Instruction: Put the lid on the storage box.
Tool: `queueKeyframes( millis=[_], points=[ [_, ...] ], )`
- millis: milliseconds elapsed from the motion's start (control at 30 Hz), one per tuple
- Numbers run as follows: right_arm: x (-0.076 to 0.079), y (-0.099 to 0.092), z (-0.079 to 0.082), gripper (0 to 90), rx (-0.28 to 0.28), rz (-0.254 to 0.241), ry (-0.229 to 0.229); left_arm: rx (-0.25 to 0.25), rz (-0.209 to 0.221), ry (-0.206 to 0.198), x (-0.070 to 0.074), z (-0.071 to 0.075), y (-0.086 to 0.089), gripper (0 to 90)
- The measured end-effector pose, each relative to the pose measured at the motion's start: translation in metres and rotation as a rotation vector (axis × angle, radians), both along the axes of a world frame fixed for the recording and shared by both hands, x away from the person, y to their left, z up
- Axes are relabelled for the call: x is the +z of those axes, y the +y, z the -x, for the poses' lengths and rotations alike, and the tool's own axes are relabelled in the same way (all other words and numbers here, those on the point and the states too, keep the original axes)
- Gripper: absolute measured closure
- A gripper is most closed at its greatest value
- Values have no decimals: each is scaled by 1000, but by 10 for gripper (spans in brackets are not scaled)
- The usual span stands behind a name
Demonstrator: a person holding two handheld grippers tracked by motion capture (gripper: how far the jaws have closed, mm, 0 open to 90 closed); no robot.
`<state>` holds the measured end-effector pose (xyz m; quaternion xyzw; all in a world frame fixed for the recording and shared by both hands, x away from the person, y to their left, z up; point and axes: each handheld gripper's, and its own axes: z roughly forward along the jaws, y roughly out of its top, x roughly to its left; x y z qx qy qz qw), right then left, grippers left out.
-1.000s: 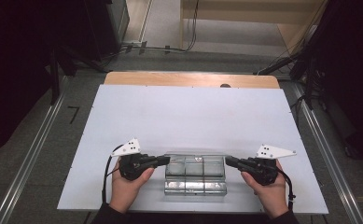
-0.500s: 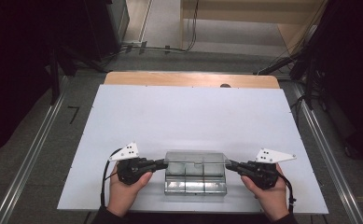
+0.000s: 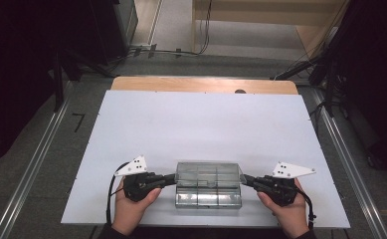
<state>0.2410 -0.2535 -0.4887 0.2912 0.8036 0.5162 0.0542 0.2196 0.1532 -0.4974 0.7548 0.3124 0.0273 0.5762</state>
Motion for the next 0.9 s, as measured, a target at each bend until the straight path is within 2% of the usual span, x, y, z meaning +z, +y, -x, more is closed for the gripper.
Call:
queueKeyframes(
  millis=[567, 900],
  points=[
    [-6, 0, 4, 877, 33, 65, -23, -23, -30, 25, -8, 5, 2, 900],
    [-10, -2, 2, 877, 48, 77, -17, -46, -43, 51, -13, 2, 3, 900]
  ],
)
